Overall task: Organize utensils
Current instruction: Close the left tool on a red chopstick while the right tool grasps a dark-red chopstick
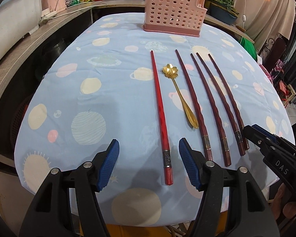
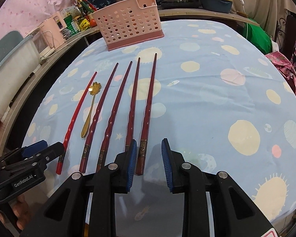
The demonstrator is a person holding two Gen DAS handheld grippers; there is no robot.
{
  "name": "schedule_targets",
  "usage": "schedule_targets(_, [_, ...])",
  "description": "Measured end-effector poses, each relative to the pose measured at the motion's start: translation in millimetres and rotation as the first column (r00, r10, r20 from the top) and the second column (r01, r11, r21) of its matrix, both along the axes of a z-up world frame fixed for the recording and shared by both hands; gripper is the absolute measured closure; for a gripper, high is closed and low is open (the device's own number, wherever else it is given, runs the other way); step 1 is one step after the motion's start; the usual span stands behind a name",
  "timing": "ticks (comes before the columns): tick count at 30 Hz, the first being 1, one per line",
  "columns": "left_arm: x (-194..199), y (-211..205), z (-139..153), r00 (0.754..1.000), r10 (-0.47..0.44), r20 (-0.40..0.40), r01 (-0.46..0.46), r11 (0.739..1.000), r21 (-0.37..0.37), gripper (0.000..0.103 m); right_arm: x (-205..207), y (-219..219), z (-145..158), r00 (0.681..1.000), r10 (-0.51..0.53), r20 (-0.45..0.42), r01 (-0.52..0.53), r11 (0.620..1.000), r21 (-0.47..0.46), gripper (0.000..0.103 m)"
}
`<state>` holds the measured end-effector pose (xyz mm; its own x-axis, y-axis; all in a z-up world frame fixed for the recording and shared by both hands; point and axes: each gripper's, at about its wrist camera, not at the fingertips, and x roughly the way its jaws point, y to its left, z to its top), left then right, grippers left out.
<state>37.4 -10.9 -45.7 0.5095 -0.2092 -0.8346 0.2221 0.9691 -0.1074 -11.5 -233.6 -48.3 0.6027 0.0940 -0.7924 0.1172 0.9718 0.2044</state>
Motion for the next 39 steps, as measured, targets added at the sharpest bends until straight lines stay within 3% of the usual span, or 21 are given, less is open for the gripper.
schedule_targets(25, [-7.2,-1.8,-9.5,1.0,-0.004,0.019,0.003,0.997,0.071,0.047,-3.6,10.4,-5.3,1.0,0.021,0.019,-0.019,0.995,-0.101,0.086])
schedule_targets(31, [-10.6,-2.2,-8.5,1.0,-0.016,0.025,0.014,0.997,0.076,0.062,-5.7,7.7,-5.8,1.0,0.011,0.025,-0.008,0.995,-0.101,0.093])
schedule_targets(33, [-11.8,-2.8,-7.9,0.999,-0.022,0.023,0.02,0.997,0.072,0.073,-6.2,6.6,-5.7,1.0,0.008,0.024,-0.006,0.995,-0.099,0.094])
schedule_targets(39, [-11.0,-5.0,-6.5,0.999,-0.034,0.002,0.034,0.998,0.06,0.094,-5.7,5.2,-5.5,1.0,0.02,0.015,-0.018,0.995,-0.1,0.096])
